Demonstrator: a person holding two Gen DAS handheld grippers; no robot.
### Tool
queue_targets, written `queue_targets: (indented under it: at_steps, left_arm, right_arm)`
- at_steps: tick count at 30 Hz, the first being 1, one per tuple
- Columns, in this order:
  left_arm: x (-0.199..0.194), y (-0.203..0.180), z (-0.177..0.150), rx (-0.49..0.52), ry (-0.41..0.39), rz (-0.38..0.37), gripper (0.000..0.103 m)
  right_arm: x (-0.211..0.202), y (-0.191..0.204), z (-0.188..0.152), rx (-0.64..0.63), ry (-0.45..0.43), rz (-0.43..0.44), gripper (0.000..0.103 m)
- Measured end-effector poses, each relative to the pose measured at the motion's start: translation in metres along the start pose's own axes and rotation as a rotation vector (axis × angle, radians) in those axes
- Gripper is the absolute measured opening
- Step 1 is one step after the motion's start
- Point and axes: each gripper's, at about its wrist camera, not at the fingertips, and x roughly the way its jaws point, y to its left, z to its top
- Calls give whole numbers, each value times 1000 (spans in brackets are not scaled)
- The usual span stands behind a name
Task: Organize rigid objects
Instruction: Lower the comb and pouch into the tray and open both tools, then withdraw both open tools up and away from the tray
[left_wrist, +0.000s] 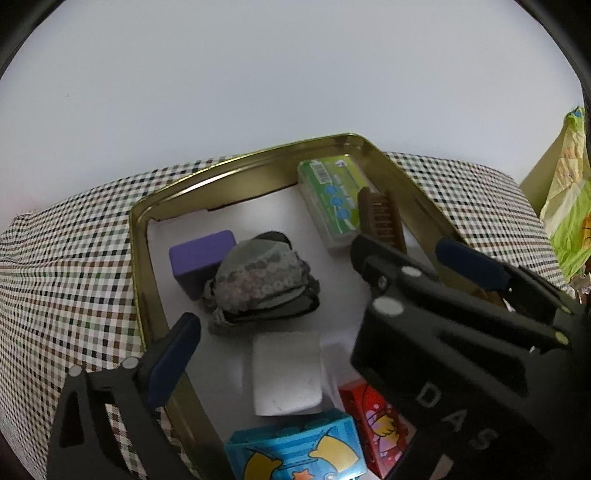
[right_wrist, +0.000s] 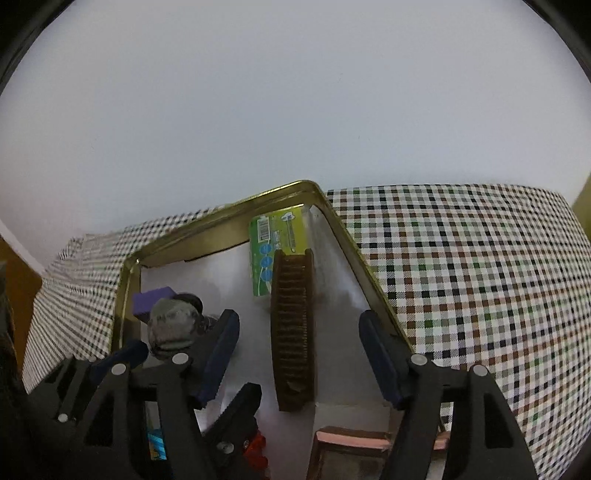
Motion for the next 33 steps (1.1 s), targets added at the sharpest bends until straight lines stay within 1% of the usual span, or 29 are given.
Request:
queue_targets:
  at_steps: [3,5,9,11,13,14,19,21,24,25,26,29,31,32,33]
  left_arm:
    - [-2,6,-2,5,1,-19,102]
    - [-5,0,-5,0,-3,-21,102]
    - [-8,7,-10,0,6,-42,103]
    - [-9,2,-19,-14,-8,-51,103]
    - [-17,0,-15,-31,-36,-54,103]
    - [-22,4,-18,-36,-49,-56,103]
    - [-37,12,-26,-63,-107,-48,103]
    - [-41,14,-30,-69,-130,-38,103]
    - [-50,18,-35,-73,-161,-23,103]
    - [-50,14,-25,-76,-170,-13,103]
    - [-52,15,-26,-77,-179,-5,103]
    - [-54,12,-25,-70,-184,18,103]
    - [-58,12,-27,-78,-192,18,103]
    - [-58,12,-28,-79,-193,21,103]
    - [-60,13,-30,-82,-198,22,103]
  right_arm:
    - [-4,5,-1,21,-16,9,72]
    - [-7,3,-1,27,-23,12,73]
    - [-12,-2,0,41,-16,28,76]
    - [-16,-14,0,46,-19,41,78]
    - [-19,-15,3,52,-31,42,78]
    - [-19,-7,0,54,-35,38,78]
    - [-28,1,-9,47,-65,58,79]
    - [-38,4,-15,38,-102,67,79]
    - [-49,6,-19,29,-166,58,79]
    - [-52,6,-20,28,-180,52,79]
    - [-57,7,-21,30,-194,44,79]
    - [-67,6,-27,27,-253,27,79]
    - [-71,6,-32,16,-295,10,79]
    - [-74,6,-35,11,-319,3,79]
    - [-79,6,-40,9,-363,-4,79]
